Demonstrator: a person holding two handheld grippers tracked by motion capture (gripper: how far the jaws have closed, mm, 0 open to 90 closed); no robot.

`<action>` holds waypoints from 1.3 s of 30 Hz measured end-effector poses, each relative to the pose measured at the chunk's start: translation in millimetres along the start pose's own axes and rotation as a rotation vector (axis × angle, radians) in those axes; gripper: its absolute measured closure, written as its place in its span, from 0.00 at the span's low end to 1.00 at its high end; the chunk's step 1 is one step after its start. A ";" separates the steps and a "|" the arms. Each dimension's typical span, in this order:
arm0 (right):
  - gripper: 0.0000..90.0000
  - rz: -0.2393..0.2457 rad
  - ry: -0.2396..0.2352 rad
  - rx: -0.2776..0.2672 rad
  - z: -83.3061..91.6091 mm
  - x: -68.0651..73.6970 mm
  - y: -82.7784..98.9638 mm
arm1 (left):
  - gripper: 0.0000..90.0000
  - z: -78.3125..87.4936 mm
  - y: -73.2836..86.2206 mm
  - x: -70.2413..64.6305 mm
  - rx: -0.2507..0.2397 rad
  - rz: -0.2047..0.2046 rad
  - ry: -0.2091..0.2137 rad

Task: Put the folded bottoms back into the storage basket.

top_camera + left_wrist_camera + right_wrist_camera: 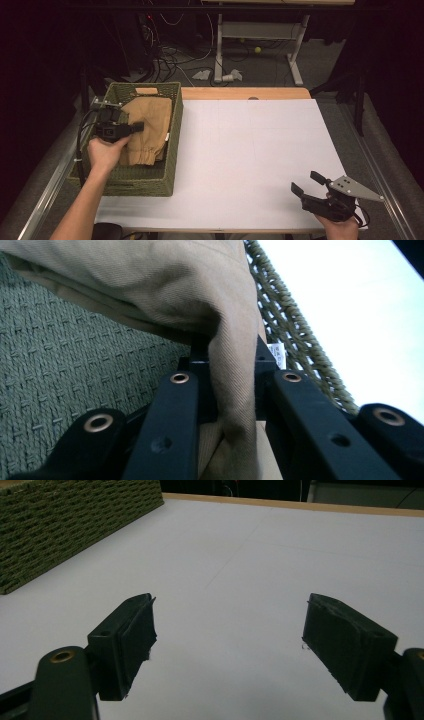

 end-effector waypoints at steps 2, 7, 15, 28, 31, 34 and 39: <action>0.24 0.000 0.000 0.000 0.0 0.0 0.0 | 0.86 -3.7 -0.2 1.2 0.008 0.004 0.000; 0.24 0.001 -0.001 0.001 0.0 0.1 0.1 | 0.86 -14.3 0.2 3.7 0.030 0.005 -0.009; 0.24 0.001 -0.002 0.003 -0.2 0.1 0.2 | 0.85 -28.7 1.4 6.8 0.063 0.016 -0.018; 0.24 0.003 -0.003 0.004 -0.3 0.3 0.3 | 0.83 -46.2 6.3 23.2 0.122 0.038 -0.105; 0.24 0.003 -0.003 0.005 -0.5 0.4 0.3 | 0.81 -48.7 7.5 26.5 0.131 0.038 -0.131; 0.24 0.003 -0.003 0.003 -0.2 0.3 0.3 | 0.79 -50.6 9.3 30.1 0.140 0.038 -0.149; 0.24 0.003 -0.004 0.003 -0.1 0.4 0.3 | 0.60 -48.6 9.7 30.5 0.148 0.027 -0.168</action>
Point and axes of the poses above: each handheld gripper's, and its own axes: z roughly backward along the jaws, y roughly out of its underside, x roughly to its left, the point moved 7 cm from there along -z, roughly forward along the jaws, and after that the axes turned 5 degrees about -z, right-handed, at the moved point
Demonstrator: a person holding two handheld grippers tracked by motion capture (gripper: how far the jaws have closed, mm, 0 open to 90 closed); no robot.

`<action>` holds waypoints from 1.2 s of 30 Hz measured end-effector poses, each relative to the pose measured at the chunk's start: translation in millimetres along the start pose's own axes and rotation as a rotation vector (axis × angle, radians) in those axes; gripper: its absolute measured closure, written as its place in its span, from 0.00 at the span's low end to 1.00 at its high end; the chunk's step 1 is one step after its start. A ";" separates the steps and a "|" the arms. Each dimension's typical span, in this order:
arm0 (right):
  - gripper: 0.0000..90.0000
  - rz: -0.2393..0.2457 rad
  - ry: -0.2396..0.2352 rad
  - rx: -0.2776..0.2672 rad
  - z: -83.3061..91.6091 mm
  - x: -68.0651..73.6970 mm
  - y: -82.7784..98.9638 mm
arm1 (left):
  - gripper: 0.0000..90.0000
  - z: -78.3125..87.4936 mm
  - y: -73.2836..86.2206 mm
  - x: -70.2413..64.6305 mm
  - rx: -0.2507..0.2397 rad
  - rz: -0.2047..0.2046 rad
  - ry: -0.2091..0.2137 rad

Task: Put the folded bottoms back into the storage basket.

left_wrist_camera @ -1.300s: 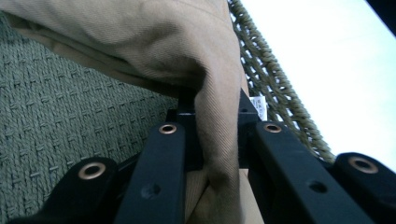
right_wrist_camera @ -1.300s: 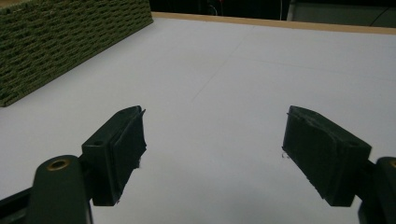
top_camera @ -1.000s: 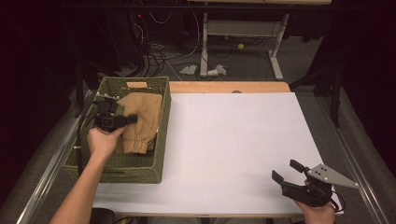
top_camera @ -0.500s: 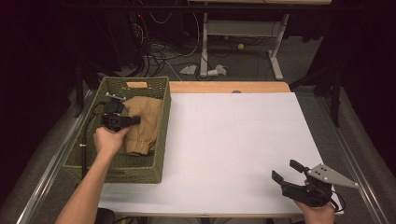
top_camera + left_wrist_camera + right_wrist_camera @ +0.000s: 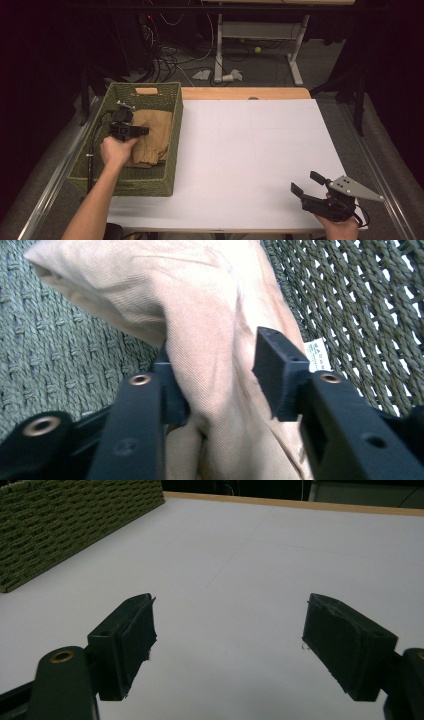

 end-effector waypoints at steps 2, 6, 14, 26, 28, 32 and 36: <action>0.24 0.000 0.000 -0.001 0.1 0.0 0.0 | 0.56 1.2 0.1 0.8 0.002 0.000 -0.013; 0.24 0.000 0.001 -0.001 0.1 0.1 -0.1 | 0.49 8.3 -0.1 4.3 -0.014 0.008 -0.032; 0.24 0.000 0.001 -0.001 0.1 0.2 -0.1 | 0.43 25.9 -0.1 11.7 -0.068 0.041 -0.028; 0.24 0.001 0.002 -0.002 0.2 0.2 -0.1 | 0.39 40.6 1.3 -5.0 -0.121 -0.052 -0.004; 0.24 0.002 0.003 -0.003 0.3 0.0 -0.2 | 0.39 43.1 1.2 -8.0 -0.134 -0.062 0.001; 0.24 0.001 0.002 -0.003 0.3 0.0 -0.1 | 0.39 47.6 2.2 -12.4 -0.151 -0.090 0.002; 0.24 0.002 0.003 -0.003 0.3 0.0 -0.2 | 0.39 51.8 2.8 -15.1 -0.168 -0.105 0.003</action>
Point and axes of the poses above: each handheld gripper's, and its own axes: z roughly backward along the jaws, y roughly out of its underside, x roughly to its left, the point moved 7 cm from there along -z, roughly forward along the jaws, and after that the axes turned 5 degrees about -z, right-handed, at the moved point
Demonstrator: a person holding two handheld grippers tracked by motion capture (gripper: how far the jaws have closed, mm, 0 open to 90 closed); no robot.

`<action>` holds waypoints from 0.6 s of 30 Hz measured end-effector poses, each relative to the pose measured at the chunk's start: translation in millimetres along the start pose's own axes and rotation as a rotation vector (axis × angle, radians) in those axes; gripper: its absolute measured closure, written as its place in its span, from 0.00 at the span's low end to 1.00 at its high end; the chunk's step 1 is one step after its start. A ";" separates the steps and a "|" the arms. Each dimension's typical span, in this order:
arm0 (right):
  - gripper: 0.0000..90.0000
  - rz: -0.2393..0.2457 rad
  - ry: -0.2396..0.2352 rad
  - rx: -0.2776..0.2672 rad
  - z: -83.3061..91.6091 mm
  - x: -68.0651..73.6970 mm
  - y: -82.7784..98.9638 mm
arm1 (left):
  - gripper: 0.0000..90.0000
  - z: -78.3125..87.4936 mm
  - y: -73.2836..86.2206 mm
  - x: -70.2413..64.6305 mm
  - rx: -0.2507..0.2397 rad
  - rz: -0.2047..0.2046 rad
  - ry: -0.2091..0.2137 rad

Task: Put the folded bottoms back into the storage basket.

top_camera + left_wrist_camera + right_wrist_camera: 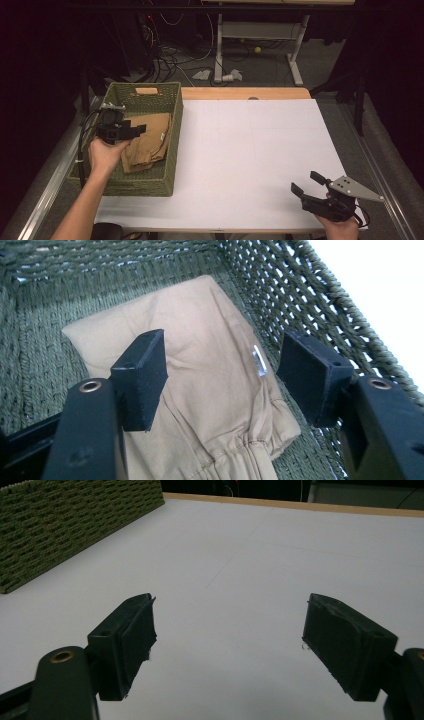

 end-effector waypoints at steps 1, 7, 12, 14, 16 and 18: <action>0.24 0.000 0.000 0.000 0.0 0.0 0.0 | 0.39 1.3 -0.1 -0.3 -0.005 -0.003 -0.001; 0.24 -0.002 0.000 0.001 -0.1 0.0 0.1 | 0.39 10.8 1.7 -1.9 -0.038 -0.008 0.009; 0.24 -0.002 0.001 0.000 0.0 -0.1 0.0 | 0.39 17.3 5.8 -2.3 -0.060 -0.007 0.020; 0.24 -0.004 0.002 0.001 -0.1 -0.3 0.0 | 0.39 19.1 6.1 -2.3 -0.068 -0.008 0.021; 0.24 -0.005 0.002 0.001 -0.1 -0.3 0.1 | 0.39 23.6 6.3 -1.6 -0.085 -0.004 0.026; 0.24 -0.004 0.002 0.001 -0.2 -0.3 0.0 | 0.39 27.8 6.7 -1.2 -0.101 0.002 0.031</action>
Point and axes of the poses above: each handheld gripper's, and its own axes: z roughly backward along the jaws, y roughly out of its underside, x roughly to its left, the point moved 7 cm from there along -z, roughly forward along the jaws, and after that the axes turned 5 degrees about -z, right-handed, at the moved point
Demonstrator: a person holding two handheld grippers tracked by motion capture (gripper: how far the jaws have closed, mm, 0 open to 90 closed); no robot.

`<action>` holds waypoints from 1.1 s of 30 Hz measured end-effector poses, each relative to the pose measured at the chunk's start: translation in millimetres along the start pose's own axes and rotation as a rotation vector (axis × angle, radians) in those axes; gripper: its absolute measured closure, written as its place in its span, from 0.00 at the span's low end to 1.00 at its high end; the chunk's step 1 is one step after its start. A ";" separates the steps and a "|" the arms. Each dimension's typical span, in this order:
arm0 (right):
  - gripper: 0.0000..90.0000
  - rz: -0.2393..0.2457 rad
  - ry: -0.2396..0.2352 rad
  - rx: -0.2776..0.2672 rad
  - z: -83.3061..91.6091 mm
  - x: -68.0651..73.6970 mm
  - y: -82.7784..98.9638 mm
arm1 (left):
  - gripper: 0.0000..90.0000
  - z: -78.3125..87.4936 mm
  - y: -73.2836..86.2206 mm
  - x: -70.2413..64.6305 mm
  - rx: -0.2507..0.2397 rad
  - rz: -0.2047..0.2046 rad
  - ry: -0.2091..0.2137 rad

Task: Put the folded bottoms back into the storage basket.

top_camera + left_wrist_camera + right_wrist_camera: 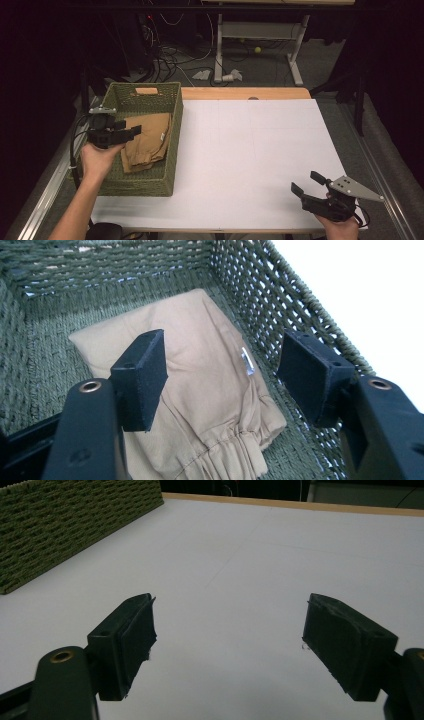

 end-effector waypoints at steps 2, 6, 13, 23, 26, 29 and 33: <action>0.24 -0.001 0.000 0.000 0.1 -0.1 0.0 | 0.39 3.8 0.7 -0.1 -0.012 -0.001 0.001; 0.24 0.000 0.000 0.001 0.0 0.0 0.1 | 0.38 10.0 2.5 -1.5 -0.031 -0.003 0.008; 0.24 -0.001 0.001 0.001 0.0 -0.1 0.1 | 0.36 18.6 5.7 -4.5 -0.050 -0.013 0.017; 0.24 0.000 0.002 0.000 0.1 0.0 0.0 | 0.36 30.3 11.6 -13.9 -0.081 -0.042 0.032; 0.24 0.001 0.002 0.000 0.1 0.0 0.0 | 0.35 31.6 12.5 -15.0 -0.082 -0.043 0.035; 0.24 0.000 0.002 0.000 0.1 -0.1 0.0 | 0.35 34.0 14.5 -17.0 -0.088 -0.049 0.037; 0.24 0.001 0.003 -0.001 0.2 -0.1 0.0 | 0.34 36.8 17.6 -19.8 -0.094 -0.052 0.040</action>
Point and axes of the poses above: each handheld gripper's, and its own axes: z roughly backward along the jaws, y roughly out of its underside, x roughly to its left, the point moved 7 cm from there along -z, roughly forward along the jaws, and after that the axes turned 5 degrees about -z, right-handed, at the moved point
